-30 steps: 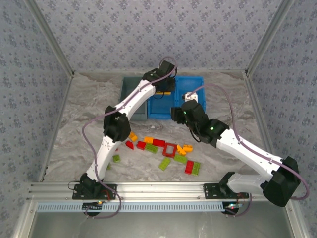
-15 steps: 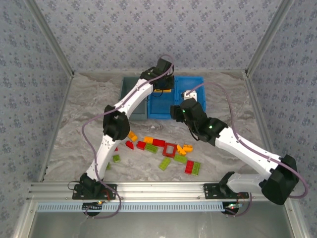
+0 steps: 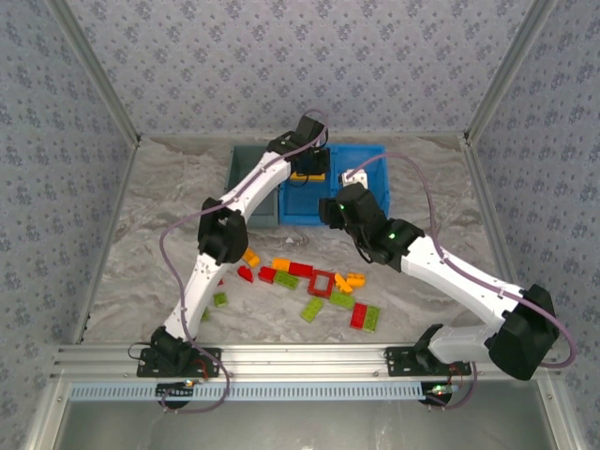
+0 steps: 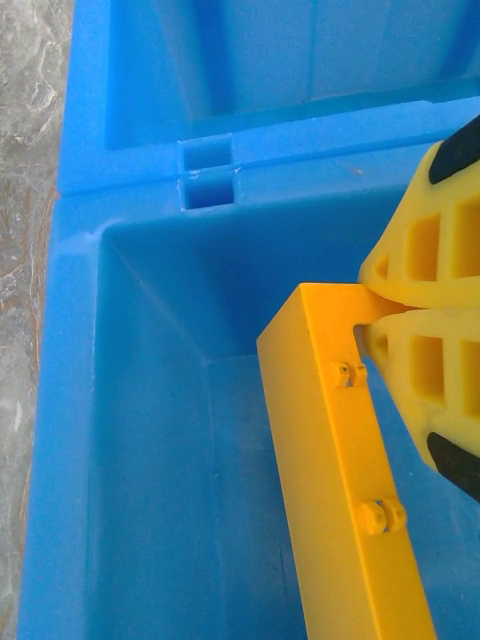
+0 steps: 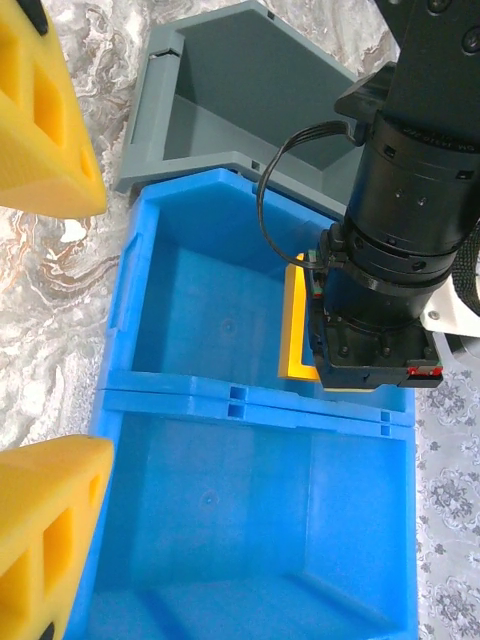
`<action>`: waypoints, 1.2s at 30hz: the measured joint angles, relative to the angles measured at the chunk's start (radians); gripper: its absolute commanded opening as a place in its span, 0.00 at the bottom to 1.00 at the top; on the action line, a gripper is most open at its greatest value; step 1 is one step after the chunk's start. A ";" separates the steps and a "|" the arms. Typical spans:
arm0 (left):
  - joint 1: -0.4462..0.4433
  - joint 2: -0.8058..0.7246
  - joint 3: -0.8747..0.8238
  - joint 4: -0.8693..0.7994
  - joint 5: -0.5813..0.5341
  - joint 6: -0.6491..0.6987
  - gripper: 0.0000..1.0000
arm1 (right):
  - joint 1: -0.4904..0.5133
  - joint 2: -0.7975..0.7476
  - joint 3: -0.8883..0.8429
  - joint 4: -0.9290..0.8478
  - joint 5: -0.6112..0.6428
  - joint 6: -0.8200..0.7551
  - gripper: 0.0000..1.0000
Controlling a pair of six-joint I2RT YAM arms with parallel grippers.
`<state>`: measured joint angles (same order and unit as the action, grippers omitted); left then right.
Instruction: Sort the legos into containers by color
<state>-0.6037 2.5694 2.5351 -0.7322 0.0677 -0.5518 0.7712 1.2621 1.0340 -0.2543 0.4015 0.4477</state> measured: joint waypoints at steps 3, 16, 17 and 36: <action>0.002 0.021 0.002 0.003 0.004 0.000 0.00 | 0.000 0.000 0.000 0.000 0.000 0.000 0.62; 0.008 0.056 0.002 -0.010 0.011 -0.014 0.28 | 0.000 0.000 0.000 -0.004 0.000 0.001 0.63; 0.008 0.056 0.002 -0.012 0.011 -0.014 0.29 | 0.000 0.000 0.000 -0.004 0.000 0.001 0.63; -0.073 -0.647 -0.547 -0.041 -0.244 -0.126 0.29 | 0.032 -0.168 -0.008 -0.060 -0.076 -0.051 0.63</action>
<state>-0.6769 1.9228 1.9884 -0.7734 -0.1761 -0.6773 0.8032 1.0943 1.0260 -0.3145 0.3252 0.3965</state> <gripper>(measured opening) 0.284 0.627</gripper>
